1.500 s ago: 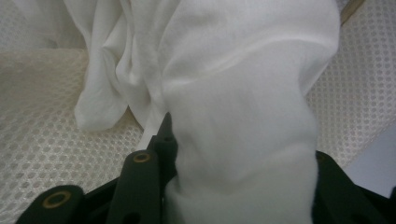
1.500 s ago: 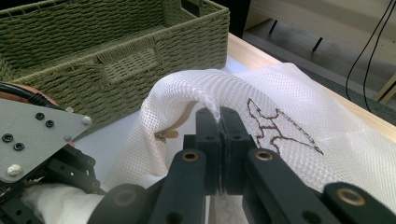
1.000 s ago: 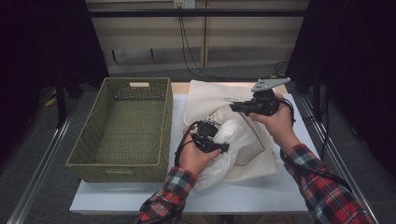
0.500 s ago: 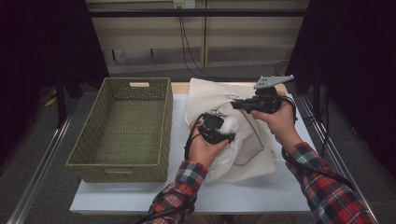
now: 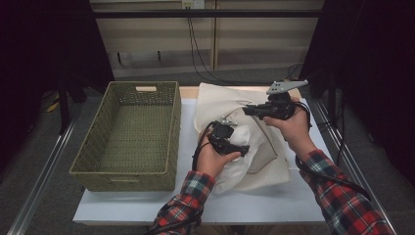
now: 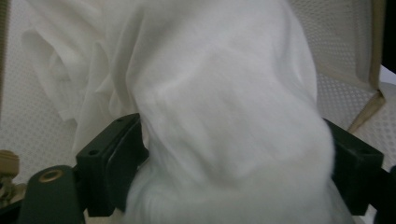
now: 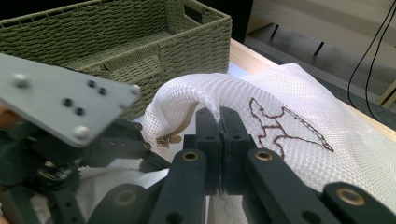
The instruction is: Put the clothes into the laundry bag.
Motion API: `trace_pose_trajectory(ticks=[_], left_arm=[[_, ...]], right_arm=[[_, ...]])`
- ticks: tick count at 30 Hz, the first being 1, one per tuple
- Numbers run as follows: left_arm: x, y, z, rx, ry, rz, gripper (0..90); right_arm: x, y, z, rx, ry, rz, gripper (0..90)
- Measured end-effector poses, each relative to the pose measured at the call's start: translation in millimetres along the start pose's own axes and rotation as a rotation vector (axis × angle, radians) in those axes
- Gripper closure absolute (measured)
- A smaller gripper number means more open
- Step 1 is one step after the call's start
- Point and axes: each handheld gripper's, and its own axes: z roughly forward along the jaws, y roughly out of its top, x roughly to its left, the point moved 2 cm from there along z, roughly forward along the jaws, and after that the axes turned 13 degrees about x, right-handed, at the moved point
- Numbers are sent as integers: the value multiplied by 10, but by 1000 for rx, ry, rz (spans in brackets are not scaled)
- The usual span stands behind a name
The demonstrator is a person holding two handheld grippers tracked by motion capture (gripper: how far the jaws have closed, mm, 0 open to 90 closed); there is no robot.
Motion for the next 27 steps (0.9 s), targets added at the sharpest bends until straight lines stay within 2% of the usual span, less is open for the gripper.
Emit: trace_pose_trajectory(ticks=[3,5,10,12,14,17,20,21,23,26,27], left_arm=[[-8,-33,-49,-3,1,16,136],[-9,-103,-98,4,-20,22,123],[-6,-216,-138,7,-7,26,94],[3,-272,-105,24,-10,23,92],[4,-313,-47,20,-20,-2,92],[-3,-359,44,44,-28,-2,99],[-13,-399,130,72,-40,3,151],[-28,-413,166,65,-40,-12,165],[-26,-437,200,74,-37,6,203],[-34,-471,229,89,-46,-3,323],[-54,-477,232,90,-16,1,362]], right_arm=[[3,-1,9,1,1,1,885],[1,-2,12,3,0,0,885],[-4,-3,16,2,-2,3,885],[-3,-6,19,3,-3,1,885],[-1,-12,19,6,-6,2,885],[1,-18,19,8,-5,0,884],[-3,-28,13,9,-5,0,885],[-5,-31,10,7,-7,0,885],[-12,-41,7,10,-7,-2,885],[-22,-48,-6,5,-8,4,884],[-23,-50,-13,6,-10,8,885]])
